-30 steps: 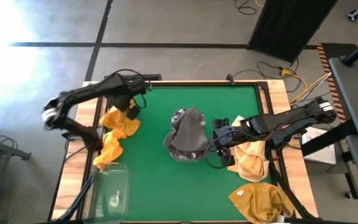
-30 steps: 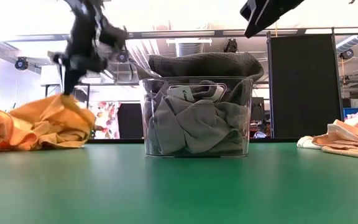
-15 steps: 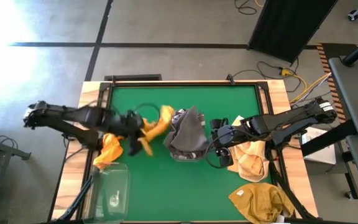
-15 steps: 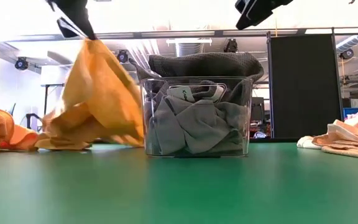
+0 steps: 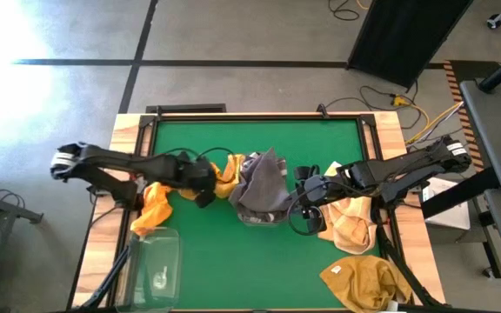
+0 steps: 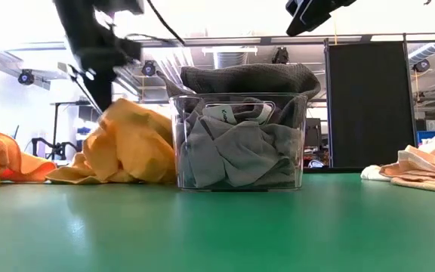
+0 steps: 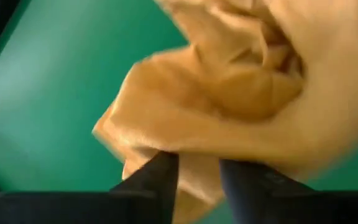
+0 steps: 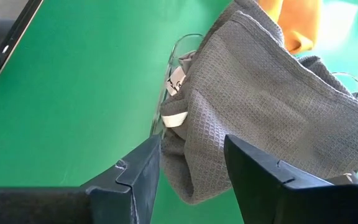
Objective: Sort towels by color in basket
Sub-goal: Put the top yellow towel into the bottom transparent bin
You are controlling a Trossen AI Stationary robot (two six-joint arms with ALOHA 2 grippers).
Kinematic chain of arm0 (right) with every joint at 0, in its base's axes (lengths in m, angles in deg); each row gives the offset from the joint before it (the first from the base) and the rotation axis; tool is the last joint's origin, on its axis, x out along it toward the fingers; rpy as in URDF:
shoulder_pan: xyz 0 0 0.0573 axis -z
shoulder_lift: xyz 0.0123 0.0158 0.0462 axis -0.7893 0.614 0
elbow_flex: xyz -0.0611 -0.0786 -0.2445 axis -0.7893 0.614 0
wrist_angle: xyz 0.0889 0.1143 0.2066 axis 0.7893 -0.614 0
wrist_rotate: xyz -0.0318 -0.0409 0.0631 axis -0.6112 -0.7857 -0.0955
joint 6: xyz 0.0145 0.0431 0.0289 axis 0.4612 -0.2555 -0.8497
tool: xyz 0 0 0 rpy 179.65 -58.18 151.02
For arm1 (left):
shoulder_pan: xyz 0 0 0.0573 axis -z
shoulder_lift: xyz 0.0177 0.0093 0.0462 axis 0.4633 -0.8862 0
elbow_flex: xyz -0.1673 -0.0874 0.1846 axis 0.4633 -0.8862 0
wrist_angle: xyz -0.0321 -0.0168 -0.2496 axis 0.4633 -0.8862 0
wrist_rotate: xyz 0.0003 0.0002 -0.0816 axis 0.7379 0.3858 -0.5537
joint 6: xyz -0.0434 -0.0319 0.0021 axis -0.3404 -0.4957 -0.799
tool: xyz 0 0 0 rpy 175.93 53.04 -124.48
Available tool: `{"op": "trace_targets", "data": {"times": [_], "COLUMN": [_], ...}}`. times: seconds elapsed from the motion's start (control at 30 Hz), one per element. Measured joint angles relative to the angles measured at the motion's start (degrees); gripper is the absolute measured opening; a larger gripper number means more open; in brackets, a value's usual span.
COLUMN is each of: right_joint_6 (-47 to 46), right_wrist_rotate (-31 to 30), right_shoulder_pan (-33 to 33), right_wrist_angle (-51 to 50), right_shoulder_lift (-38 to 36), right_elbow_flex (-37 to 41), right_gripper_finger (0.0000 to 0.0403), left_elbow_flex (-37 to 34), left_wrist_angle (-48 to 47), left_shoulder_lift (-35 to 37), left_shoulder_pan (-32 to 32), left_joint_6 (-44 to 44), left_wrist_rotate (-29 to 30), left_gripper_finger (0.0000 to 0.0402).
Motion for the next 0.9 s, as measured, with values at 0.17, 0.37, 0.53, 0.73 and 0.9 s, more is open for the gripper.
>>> {"op": "trace_targets", "data": {"times": [0.17, 0.37, 0.53, 0.73, 0.9], "right_joint_6": [-0.73, -2.23, -2.77, -3.21, -3.75], "right_wrist_rotate": [0.03, 0.09, 0.11, 0.17, 0.20], "right_shoulder_pan": [0.00, -0.11, -0.11, -0.11, -0.11], "right_wrist_angle": [-0.15, -2.71, -3.29, -3.30, -3.30], "right_shoulder_lift": [-0.02, -0.02, -0.02, -0.07, -0.07], "right_elbow_flex": [0.00, 0.00, 0.02, 0.02, 0.03], "right_gripper_finger": [0.0170, 0.0178, 0.0174, 0.0167, 0.0170], "left_elbow_flex": [0.34, 0.36, 0.77, 0.80, 0.43], "left_wrist_angle": [10.27, 15.04, 16.14, 17.00, 17.46], "left_shoulder_lift": [-8.60, -18.67, -24.46, -25.48, -24.33], "left_shoulder_pan": [-3.84, -5.26, -5.29, -5.22, -5.19], "left_joint_6": [8.40, 12.59, 14.63, 17.36, 17.61], "left_wrist_rotate": [-2.52, -9.19, -10.73, -12.32, -12.59], "left_gripper_finger": [0.0178, 0.0245, 0.0246, 0.0145, 0.0019]}}
